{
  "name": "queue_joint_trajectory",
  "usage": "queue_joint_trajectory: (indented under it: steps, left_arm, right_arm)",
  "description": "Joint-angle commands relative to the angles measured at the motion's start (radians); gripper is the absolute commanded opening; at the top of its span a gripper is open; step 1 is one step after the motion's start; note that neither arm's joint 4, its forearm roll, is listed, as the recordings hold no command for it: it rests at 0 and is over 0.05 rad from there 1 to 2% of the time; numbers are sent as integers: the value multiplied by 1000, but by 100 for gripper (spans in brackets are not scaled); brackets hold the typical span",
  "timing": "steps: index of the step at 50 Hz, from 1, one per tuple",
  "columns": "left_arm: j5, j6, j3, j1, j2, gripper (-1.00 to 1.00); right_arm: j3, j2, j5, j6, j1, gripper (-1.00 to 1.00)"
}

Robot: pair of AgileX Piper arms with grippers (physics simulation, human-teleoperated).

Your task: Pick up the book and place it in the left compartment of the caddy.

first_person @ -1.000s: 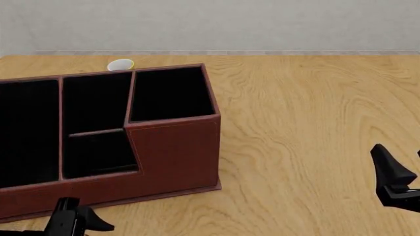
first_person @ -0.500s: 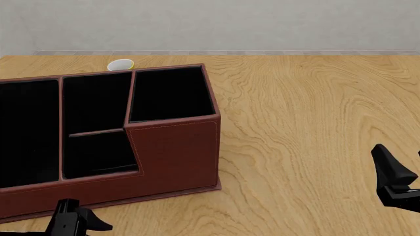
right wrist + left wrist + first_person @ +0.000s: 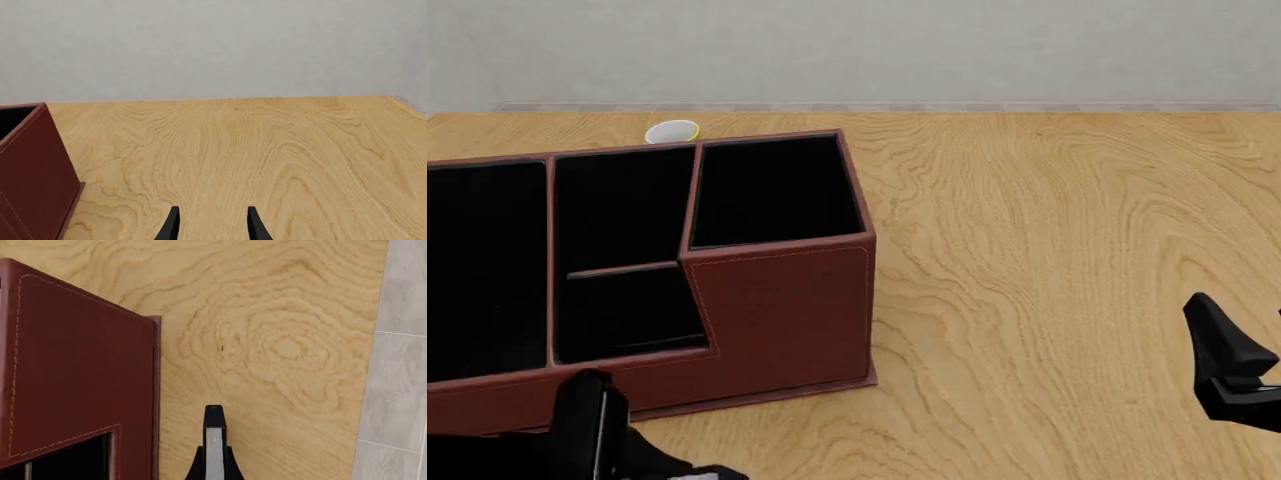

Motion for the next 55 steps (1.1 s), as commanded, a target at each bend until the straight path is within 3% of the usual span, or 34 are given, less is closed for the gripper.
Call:
queue_joint_trajectory:
  steps: [1,3,4,9,26,36,46,54,55]
  left_arm:
    - [-20,-86,-100,-36,-20,-100]
    - [-25,-101,-120,-46,-32,-100]
    - [-28,-146,-153,-66,-36,-100]
    - [-45,-140,-170,-85,-74,-100]
    - [-71,-246,-284,-112,-192,-100]
    - [-115,-291,-344,-39,-300,-100]
    - [-152,-380,-410,52,-379,-100]
    - [-206,-440,-405,191,-436,-100]
    - [-221,-423,-401,250,-454,-100]
  right_arm:
    - [0,-8,6,4,-1,100]
    - [0,-7,4,5,-1,100]
    - [0,-8,5,6,-1,100]
    - [0,-9,6,6,-1,100]
    - [0,3,-3,13,2,100]
    - [0,-14,9,20,3,100]
    - [0,-56,36,18,6,100]
    - [0,-52,33,29,7,100]
    - [0,-54,36,31,7,100]
